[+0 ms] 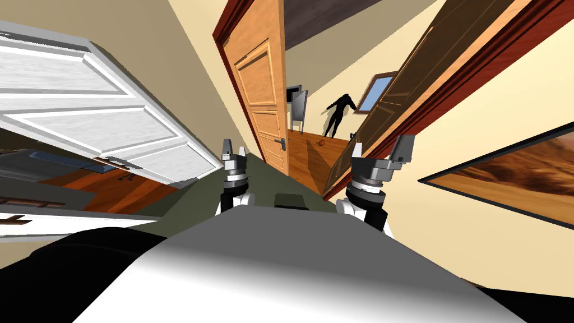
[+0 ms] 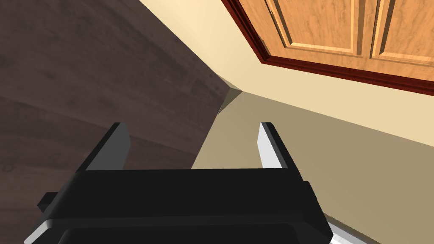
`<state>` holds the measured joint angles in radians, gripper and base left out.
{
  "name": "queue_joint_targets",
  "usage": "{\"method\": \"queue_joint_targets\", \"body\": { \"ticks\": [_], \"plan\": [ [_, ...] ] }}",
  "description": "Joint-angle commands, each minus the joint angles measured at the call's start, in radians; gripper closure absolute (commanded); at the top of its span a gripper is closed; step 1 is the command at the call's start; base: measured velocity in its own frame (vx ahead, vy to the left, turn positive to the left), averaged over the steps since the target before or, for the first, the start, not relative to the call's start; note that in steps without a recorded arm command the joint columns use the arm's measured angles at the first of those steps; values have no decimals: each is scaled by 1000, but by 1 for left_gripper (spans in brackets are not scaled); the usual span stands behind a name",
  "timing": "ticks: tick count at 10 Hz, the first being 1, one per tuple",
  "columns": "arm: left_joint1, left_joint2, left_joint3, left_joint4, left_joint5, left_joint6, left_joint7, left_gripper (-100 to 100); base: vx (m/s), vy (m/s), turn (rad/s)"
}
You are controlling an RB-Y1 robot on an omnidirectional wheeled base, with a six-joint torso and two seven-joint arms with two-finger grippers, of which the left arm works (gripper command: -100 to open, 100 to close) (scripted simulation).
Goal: Push the door open
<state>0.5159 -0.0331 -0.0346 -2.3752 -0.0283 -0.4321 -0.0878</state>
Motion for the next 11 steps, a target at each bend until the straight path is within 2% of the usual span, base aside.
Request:
{"method": "queue_joint_targets", "body": {
  "ticks": [1, 7, 11],
  "plan": [
    [-22, 10, 5, 39, 2, 3, 0, -100, 34, 57, -125],
    [-84, 33, 20, 148, 8, 10, 1, -100, 46, 102, -88],
    [-144, 49, 34, 253, 14, 17, 1, -100, 51, 96, -119]
  ]
}}
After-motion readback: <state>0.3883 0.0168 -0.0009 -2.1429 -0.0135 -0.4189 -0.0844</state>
